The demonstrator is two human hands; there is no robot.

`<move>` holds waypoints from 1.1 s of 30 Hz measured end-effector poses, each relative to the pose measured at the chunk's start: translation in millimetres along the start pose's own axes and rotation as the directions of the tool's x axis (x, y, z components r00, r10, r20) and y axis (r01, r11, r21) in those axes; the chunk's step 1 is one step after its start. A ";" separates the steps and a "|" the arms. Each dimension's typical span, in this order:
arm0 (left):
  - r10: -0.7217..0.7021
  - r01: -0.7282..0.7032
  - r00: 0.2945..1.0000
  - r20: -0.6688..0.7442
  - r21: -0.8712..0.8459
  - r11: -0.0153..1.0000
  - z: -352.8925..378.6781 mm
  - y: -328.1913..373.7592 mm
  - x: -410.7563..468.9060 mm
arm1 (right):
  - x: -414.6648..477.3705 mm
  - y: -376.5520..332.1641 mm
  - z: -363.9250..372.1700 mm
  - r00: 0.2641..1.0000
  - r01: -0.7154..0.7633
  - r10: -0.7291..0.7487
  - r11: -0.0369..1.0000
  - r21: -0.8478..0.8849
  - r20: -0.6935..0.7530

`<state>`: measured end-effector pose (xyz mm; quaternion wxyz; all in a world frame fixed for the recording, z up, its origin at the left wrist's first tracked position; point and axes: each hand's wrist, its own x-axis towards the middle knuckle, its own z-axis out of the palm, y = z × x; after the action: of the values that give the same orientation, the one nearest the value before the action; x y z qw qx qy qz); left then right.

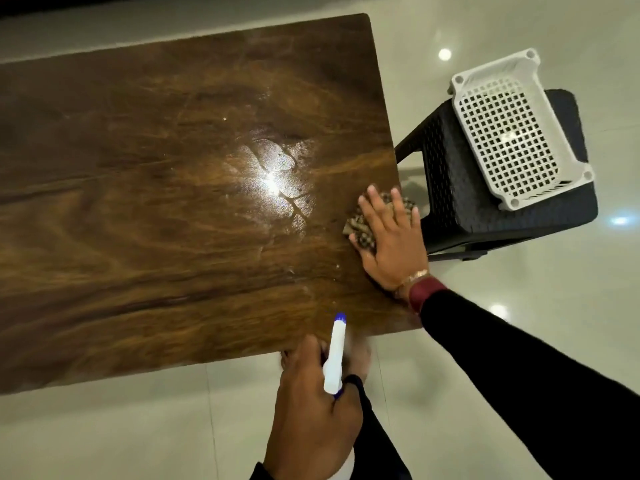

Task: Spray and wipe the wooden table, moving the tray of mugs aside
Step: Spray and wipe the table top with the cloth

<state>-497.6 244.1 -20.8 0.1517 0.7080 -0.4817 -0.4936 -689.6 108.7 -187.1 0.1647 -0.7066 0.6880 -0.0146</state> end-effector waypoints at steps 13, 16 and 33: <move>-0.064 0.064 0.998 -0.011 -0.007 0.998 -24.1 -8.7 3.8 | -13.8 -59.5 18.2 0.980 -0.196 0.197 0.978 0.067 -0.018; -0.074 0.075 0.997 -0.035 0.028 0.997 -33.6 -16.4 7.0 | -47.5 -132.3 47.0 0.995 0.089 -0.088 0.996 -0.005 0.048; 0.037 -0.037 0.998 -0.052 0.005 0.999 -94.4 -13.8 55.3 | -5.3 -224.8 57.9 0.996 0.053 -0.051 0.998 -0.028 0.070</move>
<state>-407.9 180.2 -16.9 0.1719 0.7121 -0.4915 -0.4709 -458.1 126.0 -183.9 0.1772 -0.7268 0.6634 0.0160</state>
